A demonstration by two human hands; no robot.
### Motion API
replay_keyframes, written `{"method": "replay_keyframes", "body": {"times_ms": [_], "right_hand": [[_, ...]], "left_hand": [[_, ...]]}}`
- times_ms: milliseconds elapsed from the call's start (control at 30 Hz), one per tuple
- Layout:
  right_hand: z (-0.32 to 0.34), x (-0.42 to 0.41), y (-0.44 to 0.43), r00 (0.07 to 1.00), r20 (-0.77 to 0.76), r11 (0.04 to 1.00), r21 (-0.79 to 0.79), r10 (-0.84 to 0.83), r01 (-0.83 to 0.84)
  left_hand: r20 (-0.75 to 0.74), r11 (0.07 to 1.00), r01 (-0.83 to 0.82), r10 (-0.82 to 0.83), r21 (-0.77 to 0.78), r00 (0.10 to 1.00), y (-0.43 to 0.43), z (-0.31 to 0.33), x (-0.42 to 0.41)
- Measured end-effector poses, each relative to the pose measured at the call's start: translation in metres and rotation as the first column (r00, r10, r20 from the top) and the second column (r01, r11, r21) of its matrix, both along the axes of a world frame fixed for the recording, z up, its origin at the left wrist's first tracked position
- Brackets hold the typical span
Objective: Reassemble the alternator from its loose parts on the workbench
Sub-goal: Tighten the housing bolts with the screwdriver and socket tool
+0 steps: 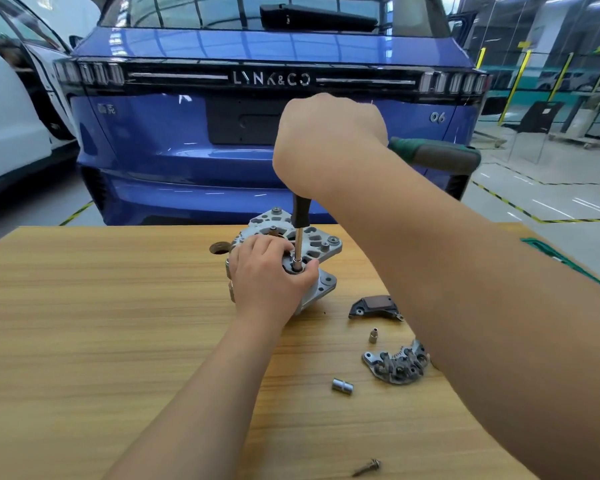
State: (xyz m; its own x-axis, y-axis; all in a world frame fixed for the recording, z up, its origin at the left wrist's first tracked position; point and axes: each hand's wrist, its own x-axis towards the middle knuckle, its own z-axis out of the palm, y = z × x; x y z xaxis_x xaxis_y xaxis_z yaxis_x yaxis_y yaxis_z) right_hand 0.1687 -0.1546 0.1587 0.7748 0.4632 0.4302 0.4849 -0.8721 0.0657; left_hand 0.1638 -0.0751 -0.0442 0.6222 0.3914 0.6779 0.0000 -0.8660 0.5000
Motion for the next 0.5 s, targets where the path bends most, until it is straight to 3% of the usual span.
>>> {"method": "replay_keyframes", "body": {"times_ms": [100,200,267,367,500], "right_hand": [[-0.008,0.010,-0.009,0.898,0.232,0.927,-0.124,0.374,-0.354],[-0.009,0.018,-0.020,0.742,0.200,0.764,-0.067,0.640,-0.642],[-0.011,0.021,-0.018,0.756,0.225,0.776,-0.002,0.615,-0.631],[-0.015,0.022,-0.009,0.907,0.250,0.934,0.026,0.340,-0.357],[-0.014,0.015,-0.006,0.958,0.239,0.983,0.058,0.157,-0.176]], "left_hand": [[-0.038,0.999,0.033,-0.033,0.011,0.999,0.006,0.003,-0.001],[-0.095,0.989,0.147,-0.143,0.034,0.985,0.022,0.006,-0.004],[-0.104,0.980,0.192,-0.187,0.044,0.977,0.027,0.008,-0.005],[-0.048,0.983,0.174,-0.171,0.056,0.984,0.023,0.004,-0.004],[-0.023,0.992,0.120,-0.119,0.048,0.993,0.018,0.000,-0.004]]}}
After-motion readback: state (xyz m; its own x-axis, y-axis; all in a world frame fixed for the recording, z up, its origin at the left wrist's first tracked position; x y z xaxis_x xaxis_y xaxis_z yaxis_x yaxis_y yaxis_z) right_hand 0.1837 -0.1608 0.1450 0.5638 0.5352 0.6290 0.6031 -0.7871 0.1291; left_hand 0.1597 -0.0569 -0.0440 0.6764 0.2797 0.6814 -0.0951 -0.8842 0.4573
